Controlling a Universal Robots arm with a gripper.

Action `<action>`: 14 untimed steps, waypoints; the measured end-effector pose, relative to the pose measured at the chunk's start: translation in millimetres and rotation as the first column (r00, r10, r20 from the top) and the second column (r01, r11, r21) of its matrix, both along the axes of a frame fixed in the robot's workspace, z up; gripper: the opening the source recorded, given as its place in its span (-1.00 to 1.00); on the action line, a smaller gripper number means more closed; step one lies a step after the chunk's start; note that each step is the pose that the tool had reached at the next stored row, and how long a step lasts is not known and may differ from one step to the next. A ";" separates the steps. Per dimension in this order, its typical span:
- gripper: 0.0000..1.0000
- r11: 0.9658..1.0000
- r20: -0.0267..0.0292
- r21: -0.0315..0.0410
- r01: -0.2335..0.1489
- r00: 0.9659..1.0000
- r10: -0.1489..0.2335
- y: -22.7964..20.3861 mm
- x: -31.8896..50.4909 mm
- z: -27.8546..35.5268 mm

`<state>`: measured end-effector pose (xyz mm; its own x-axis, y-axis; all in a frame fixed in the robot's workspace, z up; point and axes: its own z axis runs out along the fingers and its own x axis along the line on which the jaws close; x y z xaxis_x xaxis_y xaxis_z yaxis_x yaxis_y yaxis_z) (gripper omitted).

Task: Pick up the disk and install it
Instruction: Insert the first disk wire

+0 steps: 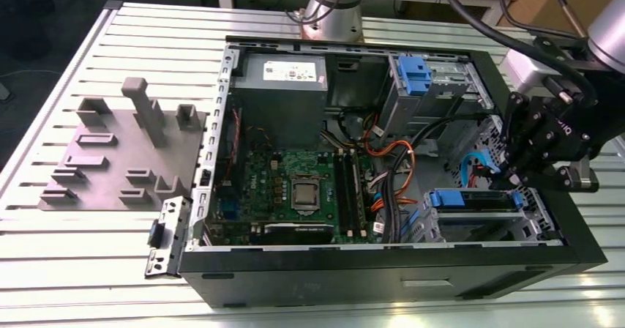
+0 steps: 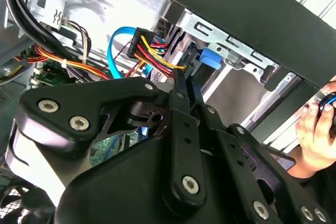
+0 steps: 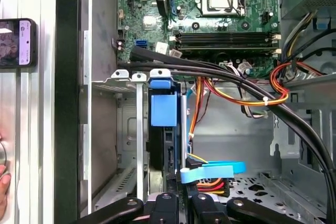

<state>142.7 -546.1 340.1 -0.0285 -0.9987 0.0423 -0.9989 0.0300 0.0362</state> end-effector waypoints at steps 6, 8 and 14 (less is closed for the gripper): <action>-0.67 1.000 0.030 0.000 -0.003 1.000 0.003 -3.5 -4.5 -0.8; -0.67 1.000 0.040 0.000 -0.004 0.999 0.004 -3.7 -7.1 -0.8; -0.67 1.000 0.064 0.003 -0.006 0.998 0.006 -4.1 -15.6 -1.4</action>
<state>127.1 -550.2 338.8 -0.0249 -0.9990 0.0376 -0.9993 0.0239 -0.0281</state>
